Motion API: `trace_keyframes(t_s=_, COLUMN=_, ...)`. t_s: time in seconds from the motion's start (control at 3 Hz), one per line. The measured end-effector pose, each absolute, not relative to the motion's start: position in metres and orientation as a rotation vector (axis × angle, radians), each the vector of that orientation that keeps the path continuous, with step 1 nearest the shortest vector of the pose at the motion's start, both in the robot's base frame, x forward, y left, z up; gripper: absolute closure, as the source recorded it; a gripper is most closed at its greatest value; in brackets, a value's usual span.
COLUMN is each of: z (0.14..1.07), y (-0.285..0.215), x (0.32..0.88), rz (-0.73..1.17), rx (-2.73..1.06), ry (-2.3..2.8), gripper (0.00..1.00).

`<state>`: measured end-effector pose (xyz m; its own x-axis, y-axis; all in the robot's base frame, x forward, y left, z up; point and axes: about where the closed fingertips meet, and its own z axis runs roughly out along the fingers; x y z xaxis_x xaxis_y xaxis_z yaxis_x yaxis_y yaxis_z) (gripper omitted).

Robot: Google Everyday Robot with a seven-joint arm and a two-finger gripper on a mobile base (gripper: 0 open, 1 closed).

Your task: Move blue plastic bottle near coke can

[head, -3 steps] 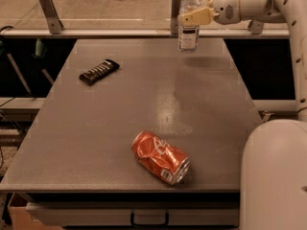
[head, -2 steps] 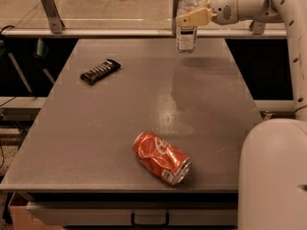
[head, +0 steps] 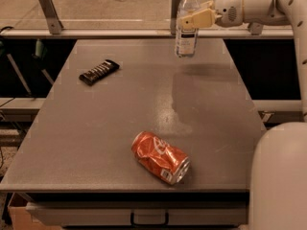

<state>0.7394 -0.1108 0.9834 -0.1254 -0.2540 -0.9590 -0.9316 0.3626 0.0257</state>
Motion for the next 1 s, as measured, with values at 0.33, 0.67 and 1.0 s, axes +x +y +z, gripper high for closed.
trace_keyframes(t_s=0.33, z=1.018, y=-0.11, x=0.687, rz=0.912, rx=-1.077, ry=1.54, gripper=1.0)
trace_keyframes(t_s=0.67, z=1.06, y=-0.119, x=0.626, rz=0.922, rx=-1.017, ry=1.459, gripper=1.0)
trace_keyframes(t_s=1.0, z=1.055, y=-0.111, x=0.58, rz=0.971, rx=-0.986, ry=1.434, gripper=1.0)
